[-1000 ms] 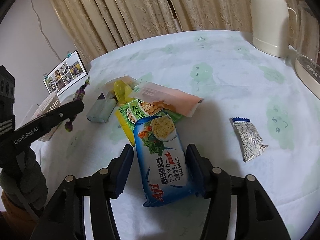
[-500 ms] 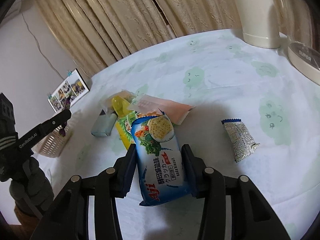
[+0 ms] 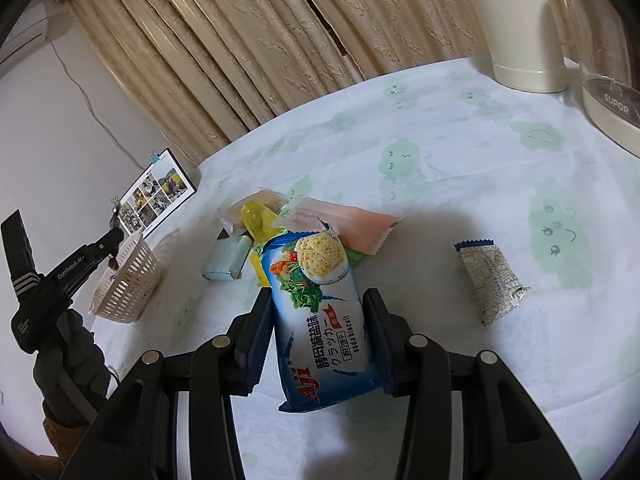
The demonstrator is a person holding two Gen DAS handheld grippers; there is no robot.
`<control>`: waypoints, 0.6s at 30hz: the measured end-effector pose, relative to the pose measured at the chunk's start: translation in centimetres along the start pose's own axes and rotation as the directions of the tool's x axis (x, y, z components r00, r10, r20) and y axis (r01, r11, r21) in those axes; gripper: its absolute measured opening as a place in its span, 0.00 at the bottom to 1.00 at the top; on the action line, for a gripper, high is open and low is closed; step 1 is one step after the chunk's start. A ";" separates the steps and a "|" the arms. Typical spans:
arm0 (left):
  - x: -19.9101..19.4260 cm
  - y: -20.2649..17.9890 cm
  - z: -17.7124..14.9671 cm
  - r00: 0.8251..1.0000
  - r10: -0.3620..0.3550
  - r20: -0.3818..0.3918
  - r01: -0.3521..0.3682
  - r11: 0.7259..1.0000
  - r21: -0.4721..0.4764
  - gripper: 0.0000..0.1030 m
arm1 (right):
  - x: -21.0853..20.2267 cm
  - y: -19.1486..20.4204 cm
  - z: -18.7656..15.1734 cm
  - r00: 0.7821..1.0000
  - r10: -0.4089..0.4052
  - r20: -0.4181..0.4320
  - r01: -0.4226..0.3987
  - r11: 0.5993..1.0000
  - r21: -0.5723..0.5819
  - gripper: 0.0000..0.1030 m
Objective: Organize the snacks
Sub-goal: 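Carry the purple candy to the pink basket and release it with the left gripper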
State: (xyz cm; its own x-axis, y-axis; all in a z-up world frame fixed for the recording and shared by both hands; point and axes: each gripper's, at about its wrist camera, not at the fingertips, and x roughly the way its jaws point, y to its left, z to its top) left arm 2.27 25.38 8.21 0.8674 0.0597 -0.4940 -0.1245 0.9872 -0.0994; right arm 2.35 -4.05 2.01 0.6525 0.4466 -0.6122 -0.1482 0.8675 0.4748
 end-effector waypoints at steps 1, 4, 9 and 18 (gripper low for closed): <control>0.0 0.5 0.1 1.000 0.021 0.007 -0.021 1.000 -0.008 0.16 | 0.0 0.0 0.0 1.000 0.000 0.000 0.000 1.000 0.000 0.41; -0.4 2.2 0.2 0.996 0.080 0.031 -0.080 0.996 -0.029 0.16 | 0.0 0.0 0.0 1.000 0.001 0.000 -0.001 1.000 0.000 0.41; -0.9 4.9 0.4 0.985 0.164 0.052 -0.160 0.984 -0.074 0.16 | 0.0 -0.1 0.0 1.000 0.001 0.005 -0.001 1.000 0.000 0.41; -0.8 9.8 0.2 0.961 0.273 0.038 -0.257 0.938 -0.231 0.70 | -0.2 -0.1 0.0 1.000 -0.001 0.021 0.001 1.000 0.001 0.41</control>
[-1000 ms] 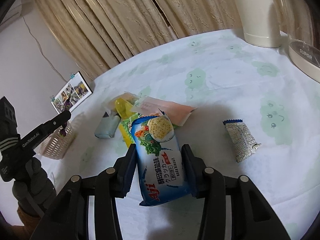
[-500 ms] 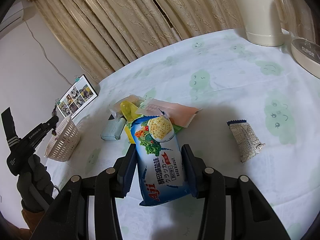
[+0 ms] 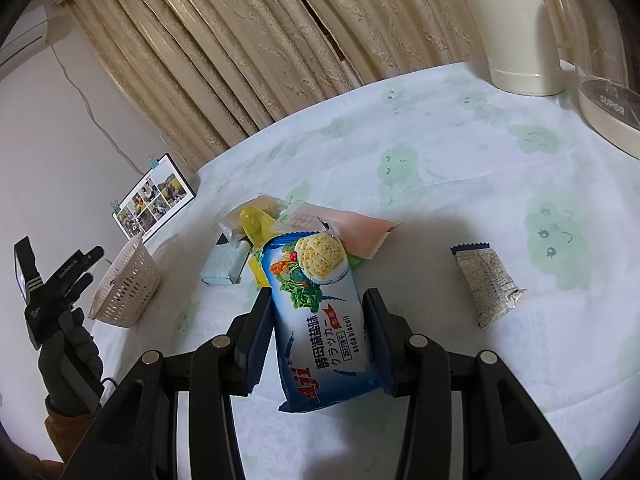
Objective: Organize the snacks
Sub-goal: 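Carry the purple candy to the pink basket and release it with the left gripper, then carry the blue cracker pack to the pink basket and release it with the right gripper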
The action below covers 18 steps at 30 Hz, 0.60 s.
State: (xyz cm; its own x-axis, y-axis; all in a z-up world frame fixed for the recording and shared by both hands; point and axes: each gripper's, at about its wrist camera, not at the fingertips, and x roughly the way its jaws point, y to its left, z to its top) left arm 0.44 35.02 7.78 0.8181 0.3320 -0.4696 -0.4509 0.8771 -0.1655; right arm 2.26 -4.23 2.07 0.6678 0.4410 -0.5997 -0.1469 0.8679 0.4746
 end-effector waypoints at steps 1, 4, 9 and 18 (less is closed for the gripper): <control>-0.3 0.6 0.1 1.000 0.014 0.018 -0.014 1.000 -0.018 0.70 | 0.0 0.0 0.0 1.000 -0.001 0.001 0.001 1.000 -0.001 0.41; -0.5 1.3 0.3 0.999 0.038 0.038 -0.037 0.999 -0.030 0.70 | -0.1 0.1 0.0 1.000 -0.004 0.007 0.004 1.000 -0.005 0.41; -0.1 2.3 0.5 0.997 0.059 0.039 -0.057 0.997 -0.060 0.70 | -0.3 0.3 -0.2 1.000 -0.012 0.020 0.012 1.000 -0.010 0.41; -0.4 3.6 0.6 0.982 0.168 0.081 -0.162 0.984 -0.077 0.70 | -0.2 1.1 -0.5 1.000 0.001 0.018 -0.001 1.000 0.030 0.41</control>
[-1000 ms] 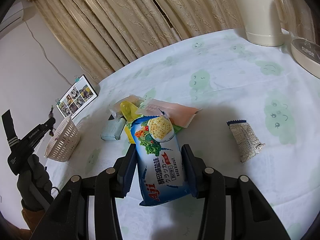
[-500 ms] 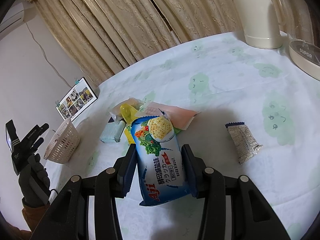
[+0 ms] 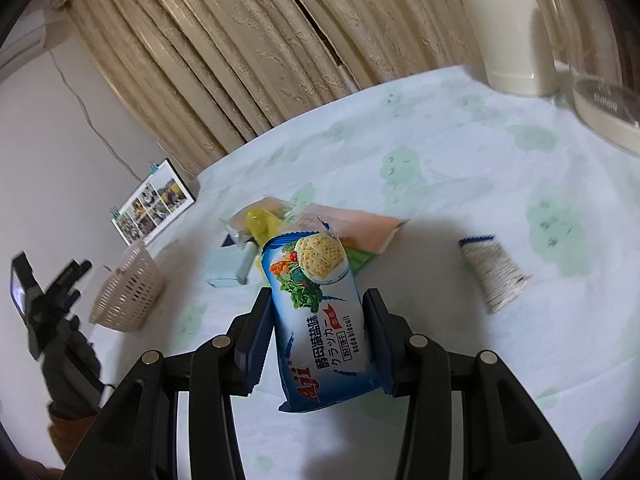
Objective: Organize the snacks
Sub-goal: 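Carry the blue cracker pack to the pink basket and release it with the right gripper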
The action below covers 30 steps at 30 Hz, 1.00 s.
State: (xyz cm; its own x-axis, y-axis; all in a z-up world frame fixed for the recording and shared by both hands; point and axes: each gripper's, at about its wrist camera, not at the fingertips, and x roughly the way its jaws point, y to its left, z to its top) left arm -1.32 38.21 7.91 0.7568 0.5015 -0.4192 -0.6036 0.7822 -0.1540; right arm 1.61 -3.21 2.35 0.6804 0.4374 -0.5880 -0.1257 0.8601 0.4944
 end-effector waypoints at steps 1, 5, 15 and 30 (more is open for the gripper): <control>0.0 0.3 0.0 1.000 0.014 0.003 -0.014 1.000 -0.008 0.70 | 0.1 0.3 0.0 1.000 0.008 -0.001 -0.008 1.000 0.003 0.41; 0.2 1.4 0.1 0.999 0.041 0.002 -0.041 0.998 -0.047 0.70 | 0.3 3.6 0.5 0.998 0.059 0.005 -0.059 0.997 -0.047 0.41; -0.3 2.4 0.0 0.998 0.052 0.021 -0.049 0.994 -0.099 0.70 | 5.1 15.1 2.7 0.966 0.246 -0.078 -0.256 0.951 -0.174 0.41; -2.5 4.0 0.3 0.992 0.073 0.100 -0.052 0.979 -0.197 0.70 | 12.3 26.7 2.1 0.908 0.361 -0.212 -0.404 0.890 -0.213 0.41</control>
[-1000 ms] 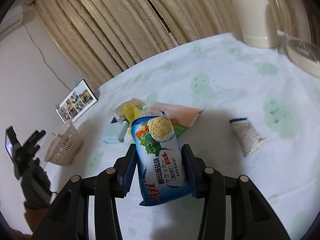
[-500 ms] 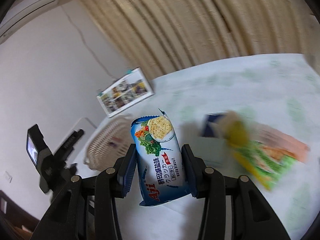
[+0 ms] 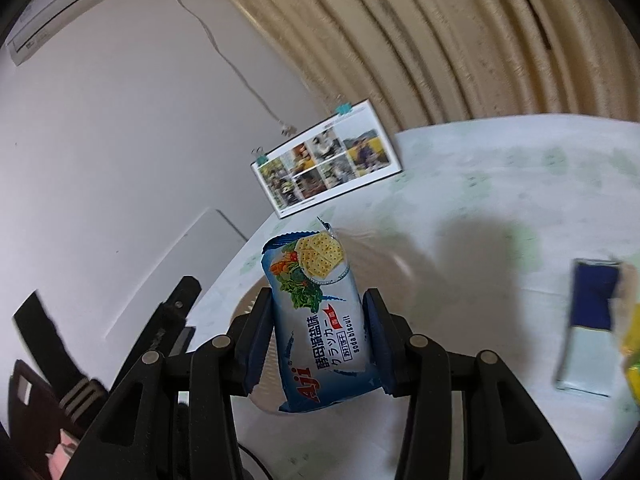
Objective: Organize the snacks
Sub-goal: 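Carry the blue cracker pack to the pink basket and release it with the right gripper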
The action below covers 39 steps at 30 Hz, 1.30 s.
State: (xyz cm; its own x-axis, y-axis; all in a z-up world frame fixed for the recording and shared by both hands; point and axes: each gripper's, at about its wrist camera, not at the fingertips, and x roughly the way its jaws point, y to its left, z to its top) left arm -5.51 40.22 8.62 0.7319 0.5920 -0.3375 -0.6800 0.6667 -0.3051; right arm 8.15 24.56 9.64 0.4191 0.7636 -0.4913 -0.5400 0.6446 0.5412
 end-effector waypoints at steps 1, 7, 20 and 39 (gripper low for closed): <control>-0.2 0.1 0.1 1.000 0.003 0.009 -0.003 1.000 -0.006 0.70 | 0.5 0.3 0.0 1.000 0.007 -0.008 -0.007 1.000 0.004 0.42; -0.3 0.3 0.2 1.000 -0.006 0.011 0.007 1.000 -0.020 0.71 | 2.6 0.7 0.5 0.999 0.036 -0.016 -0.035 0.997 0.063 0.50; -0.1 -0.3 -0.1 0.999 -0.029 -0.014 0.030 0.999 0.018 0.70 | 1.9 -0.3 -0.8 1.000 0.001 -0.005 -0.001 0.999 0.044 0.50; -1.3 -2.8 -1.2 0.998 -0.063 0.016 0.061 0.990 0.128 0.71 | -1.1 -2.7 -1.8 0.995 -0.078 0.058 0.075 0.995 0.059 0.50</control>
State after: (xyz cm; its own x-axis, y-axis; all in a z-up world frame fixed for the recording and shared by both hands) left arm -4.60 37.09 8.83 0.7741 0.5555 -0.3035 -0.6228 0.7540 -0.2086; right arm 7.89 21.89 7.49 0.5015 0.7119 -0.4916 -0.4632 0.7009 0.5425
